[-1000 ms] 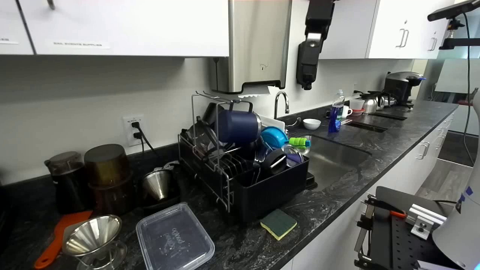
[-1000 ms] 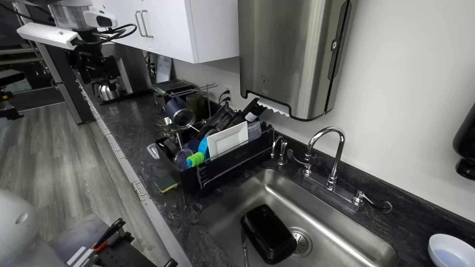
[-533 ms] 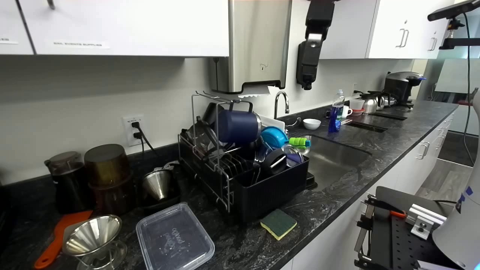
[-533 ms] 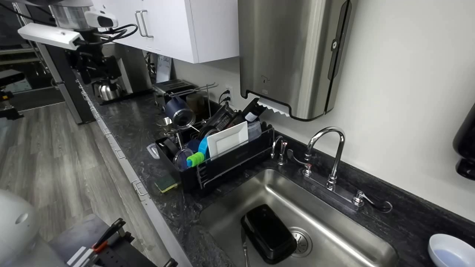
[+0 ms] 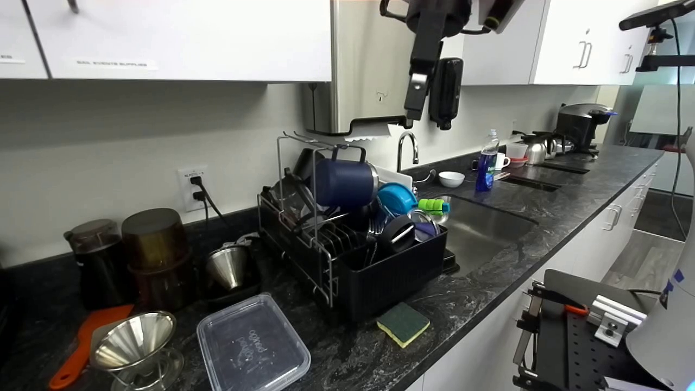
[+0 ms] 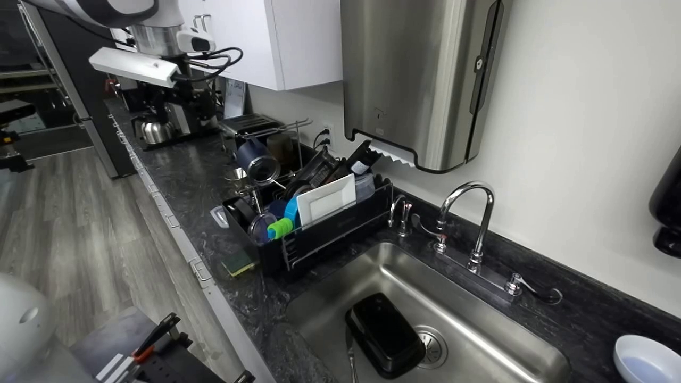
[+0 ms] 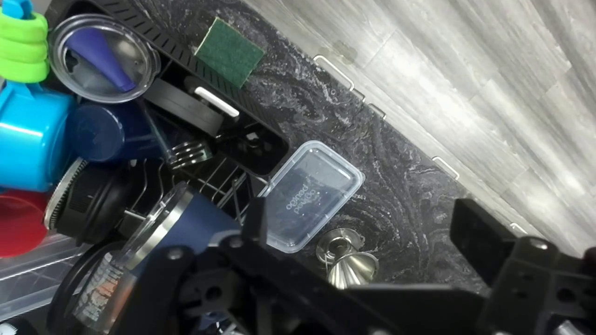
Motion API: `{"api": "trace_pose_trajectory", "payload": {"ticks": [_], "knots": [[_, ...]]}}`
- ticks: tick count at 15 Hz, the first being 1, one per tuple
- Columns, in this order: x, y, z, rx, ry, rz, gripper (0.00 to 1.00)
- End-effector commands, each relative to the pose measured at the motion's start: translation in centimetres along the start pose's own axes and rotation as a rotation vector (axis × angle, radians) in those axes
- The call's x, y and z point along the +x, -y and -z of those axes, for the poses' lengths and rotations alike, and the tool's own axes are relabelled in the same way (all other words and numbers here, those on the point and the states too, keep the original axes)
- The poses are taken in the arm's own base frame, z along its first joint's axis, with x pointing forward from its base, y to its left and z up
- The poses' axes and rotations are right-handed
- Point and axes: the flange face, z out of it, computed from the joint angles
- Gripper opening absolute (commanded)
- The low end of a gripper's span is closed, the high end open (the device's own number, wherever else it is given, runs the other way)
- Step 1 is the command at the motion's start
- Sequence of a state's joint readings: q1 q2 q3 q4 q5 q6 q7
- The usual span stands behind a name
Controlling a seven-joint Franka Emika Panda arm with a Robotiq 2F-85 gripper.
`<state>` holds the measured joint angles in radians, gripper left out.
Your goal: Remove the blue cup from the drying rack and put it in the sink.
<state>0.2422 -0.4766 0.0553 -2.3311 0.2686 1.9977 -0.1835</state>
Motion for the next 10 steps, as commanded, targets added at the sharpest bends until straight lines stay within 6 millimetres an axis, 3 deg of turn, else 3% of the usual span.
{"api": "trace_pose_trajectory", "payload": {"ticks": [1, 4, 10], "knots": [[1.7, -2.9, -1.2, 0.019, -0.055, 0.012, 1.0], [2.8, -5.3, -1.9, 0.029, -0.101, 0.041, 1.0], [3.2, -8.2, -1.6, 0.092, -0.128, 0.151, 1.0]]}}
